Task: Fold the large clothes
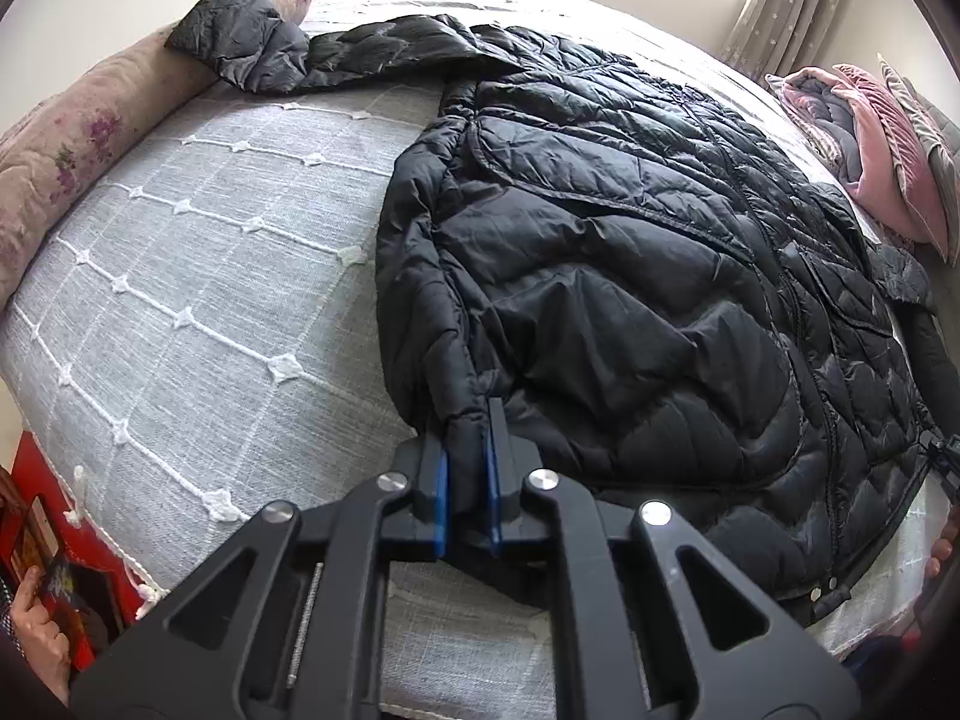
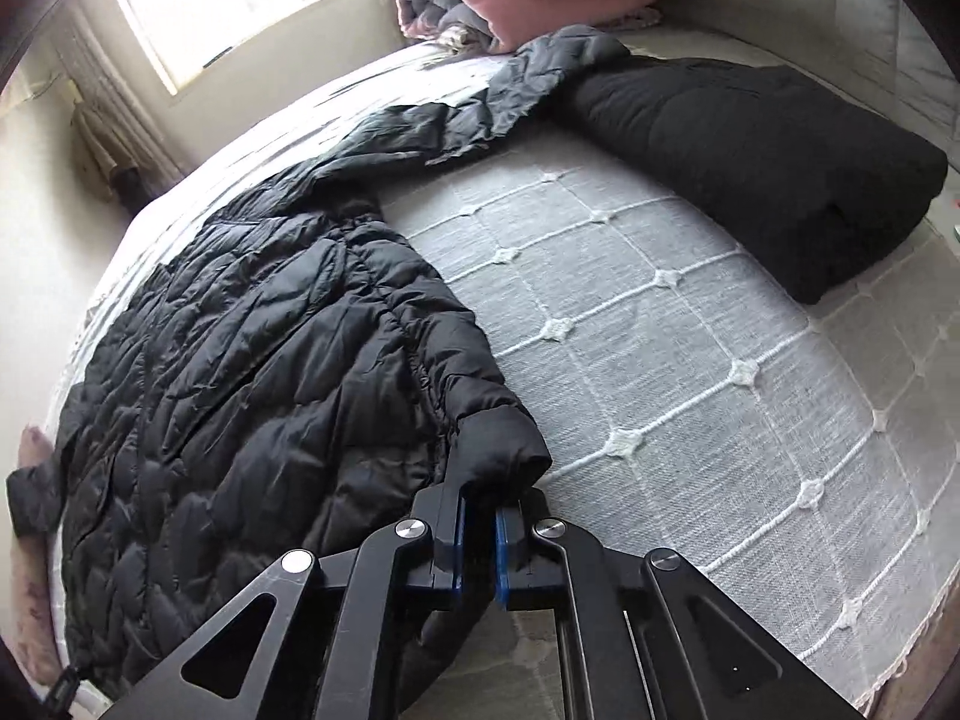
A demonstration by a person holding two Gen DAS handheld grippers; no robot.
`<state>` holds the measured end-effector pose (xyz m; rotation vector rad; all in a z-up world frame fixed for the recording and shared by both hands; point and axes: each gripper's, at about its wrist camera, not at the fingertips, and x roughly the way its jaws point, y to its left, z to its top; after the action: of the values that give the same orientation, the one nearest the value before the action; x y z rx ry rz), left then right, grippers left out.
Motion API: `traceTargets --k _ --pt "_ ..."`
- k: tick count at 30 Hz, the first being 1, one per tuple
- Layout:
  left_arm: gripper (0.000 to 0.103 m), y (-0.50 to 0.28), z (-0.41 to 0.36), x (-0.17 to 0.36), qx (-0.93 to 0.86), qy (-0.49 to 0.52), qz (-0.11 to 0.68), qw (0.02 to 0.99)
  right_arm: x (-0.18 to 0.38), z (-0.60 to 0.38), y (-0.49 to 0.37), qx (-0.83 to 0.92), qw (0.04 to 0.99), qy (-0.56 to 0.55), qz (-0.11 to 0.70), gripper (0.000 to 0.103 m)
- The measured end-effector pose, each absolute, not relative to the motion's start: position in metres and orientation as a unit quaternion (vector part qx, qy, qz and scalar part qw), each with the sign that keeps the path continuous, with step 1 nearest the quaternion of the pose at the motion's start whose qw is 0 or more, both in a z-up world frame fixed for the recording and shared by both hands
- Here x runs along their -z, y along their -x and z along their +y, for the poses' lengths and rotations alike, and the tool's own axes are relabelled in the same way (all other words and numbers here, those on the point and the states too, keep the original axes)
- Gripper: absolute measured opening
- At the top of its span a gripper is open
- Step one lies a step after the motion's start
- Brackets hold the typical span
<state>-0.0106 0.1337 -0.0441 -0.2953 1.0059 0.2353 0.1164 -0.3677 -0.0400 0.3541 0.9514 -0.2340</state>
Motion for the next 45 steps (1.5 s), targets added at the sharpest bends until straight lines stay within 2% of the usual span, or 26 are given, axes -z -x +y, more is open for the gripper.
traceTargets --k 7,20,29,32,36,39,42,44,45 --pt "0.010 0.019 0.133 0.046 -0.101 0.164 0.473 0.859 0.036 -0.374 -0.112 0.125 0.884 -0.125 0.434 0.005" --pt "0.010 0.029 0.121 0.037 -0.099 0.131 0.468 0.868 0.036 -0.380 -0.090 0.136 0.882 -0.147 0.426 0.005" --pt "0.010 0.034 0.125 0.035 -0.072 0.161 0.472 0.864 0.033 -0.385 -0.083 0.143 0.883 -0.161 0.416 0.006" --pt "0.014 0.034 0.131 0.026 -0.069 0.164 0.460 0.870 0.027 -0.384 -0.079 0.130 0.890 -0.154 0.409 0.008" --pt "0.032 0.035 0.141 0.014 -0.087 0.179 0.438 0.876 0.013 -0.388 -0.067 0.147 0.902 -0.166 0.370 0.015" --pt "0.040 0.028 0.134 0.009 -0.090 0.179 0.431 0.880 0.002 -0.380 -0.062 0.143 0.917 -0.147 0.341 0.019" --pt "0.041 0.020 0.126 0.000 -0.098 0.177 0.423 0.883 -0.004 -0.376 -0.061 0.127 0.925 -0.152 0.324 0.033" --pt "0.049 0.012 0.117 -0.009 -0.102 0.174 0.419 0.885 -0.005 -0.372 -0.061 0.115 0.929 -0.159 0.315 0.081" --pt "0.058 0.005 0.109 -0.015 -0.103 0.166 0.412 0.890 -0.004 -0.371 -0.062 0.100 0.930 -0.168 0.312 0.084"
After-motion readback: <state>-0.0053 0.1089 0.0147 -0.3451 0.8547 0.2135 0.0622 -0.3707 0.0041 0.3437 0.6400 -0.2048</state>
